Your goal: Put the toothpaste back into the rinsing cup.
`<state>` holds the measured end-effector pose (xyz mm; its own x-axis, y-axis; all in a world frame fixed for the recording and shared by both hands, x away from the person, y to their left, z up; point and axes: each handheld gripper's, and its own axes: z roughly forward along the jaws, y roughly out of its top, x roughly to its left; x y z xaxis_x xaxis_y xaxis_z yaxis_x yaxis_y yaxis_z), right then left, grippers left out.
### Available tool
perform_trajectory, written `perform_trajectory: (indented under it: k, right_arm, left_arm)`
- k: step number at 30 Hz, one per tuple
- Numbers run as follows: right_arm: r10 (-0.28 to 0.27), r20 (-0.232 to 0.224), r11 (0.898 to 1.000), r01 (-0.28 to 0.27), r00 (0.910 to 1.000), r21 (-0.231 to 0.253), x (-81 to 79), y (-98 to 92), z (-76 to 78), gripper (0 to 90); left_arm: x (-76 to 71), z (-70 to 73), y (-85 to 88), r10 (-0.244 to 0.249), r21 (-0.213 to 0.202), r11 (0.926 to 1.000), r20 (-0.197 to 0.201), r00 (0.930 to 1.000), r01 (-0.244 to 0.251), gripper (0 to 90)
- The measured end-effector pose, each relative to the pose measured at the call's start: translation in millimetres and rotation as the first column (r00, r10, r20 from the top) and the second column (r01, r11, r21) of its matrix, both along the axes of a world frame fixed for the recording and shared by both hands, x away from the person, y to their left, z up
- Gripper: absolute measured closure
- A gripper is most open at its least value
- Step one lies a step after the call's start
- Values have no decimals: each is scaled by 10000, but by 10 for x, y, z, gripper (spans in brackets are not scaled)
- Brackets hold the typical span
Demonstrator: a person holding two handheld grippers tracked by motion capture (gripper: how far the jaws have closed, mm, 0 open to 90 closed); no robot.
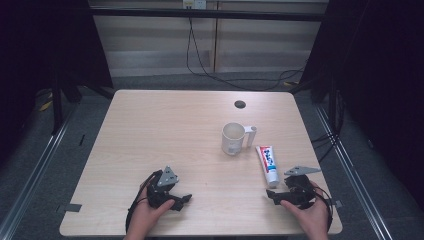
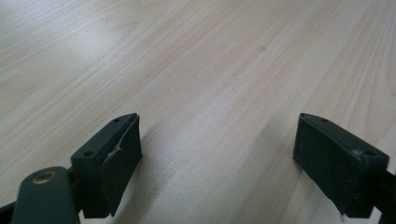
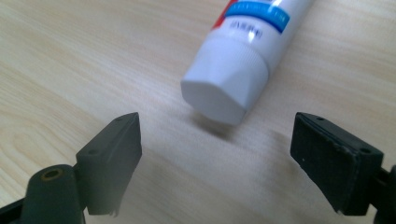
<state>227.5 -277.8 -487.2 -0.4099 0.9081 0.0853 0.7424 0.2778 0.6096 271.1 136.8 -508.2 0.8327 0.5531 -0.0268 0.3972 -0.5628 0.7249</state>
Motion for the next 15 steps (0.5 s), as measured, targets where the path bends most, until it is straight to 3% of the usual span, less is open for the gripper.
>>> perform_trajectory:
  k: [5,15]
  right_arm:
    - [-258,-278,9988,246,9993,-415,152,19,129,175]
    - [-455,-444,9986,442,9980,-306,414,70,234,220]
  left_arm:
    - [1,2,1,6,40,10000,38,10000,-6,150]
    - [4,2,4,-12,23,10000,41,10000,12,149]
